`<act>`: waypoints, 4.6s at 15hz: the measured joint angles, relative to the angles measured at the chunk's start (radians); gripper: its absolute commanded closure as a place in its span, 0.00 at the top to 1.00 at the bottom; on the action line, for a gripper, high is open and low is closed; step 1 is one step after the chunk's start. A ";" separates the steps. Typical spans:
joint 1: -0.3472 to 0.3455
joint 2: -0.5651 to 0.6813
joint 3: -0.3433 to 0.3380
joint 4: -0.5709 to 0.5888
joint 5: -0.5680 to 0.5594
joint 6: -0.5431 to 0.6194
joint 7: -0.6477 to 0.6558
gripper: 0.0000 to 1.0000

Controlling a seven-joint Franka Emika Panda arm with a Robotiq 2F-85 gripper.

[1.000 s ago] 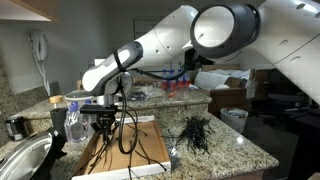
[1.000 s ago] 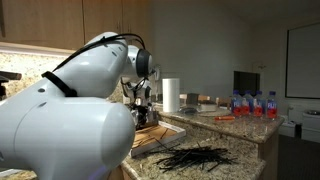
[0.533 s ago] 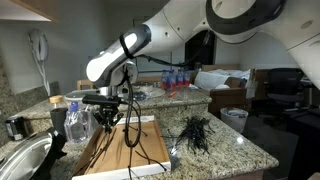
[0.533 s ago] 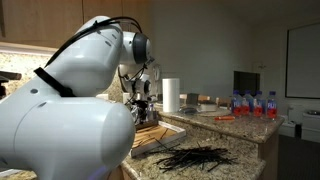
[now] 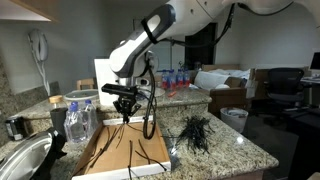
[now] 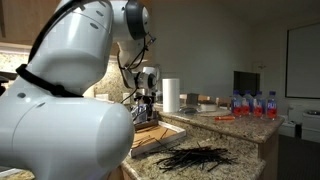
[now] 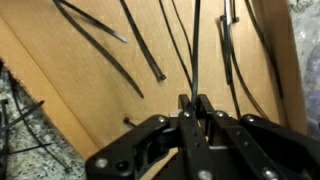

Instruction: Remove the zip ties from the box

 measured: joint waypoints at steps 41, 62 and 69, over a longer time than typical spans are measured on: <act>-0.457 -0.405 -0.088 -0.532 0.152 0.107 -0.386 1.00; -0.275 -0.549 0.198 -0.347 -0.140 -0.603 -0.620 1.00; -0.273 -0.544 0.196 -0.347 -0.147 -0.603 -0.627 1.00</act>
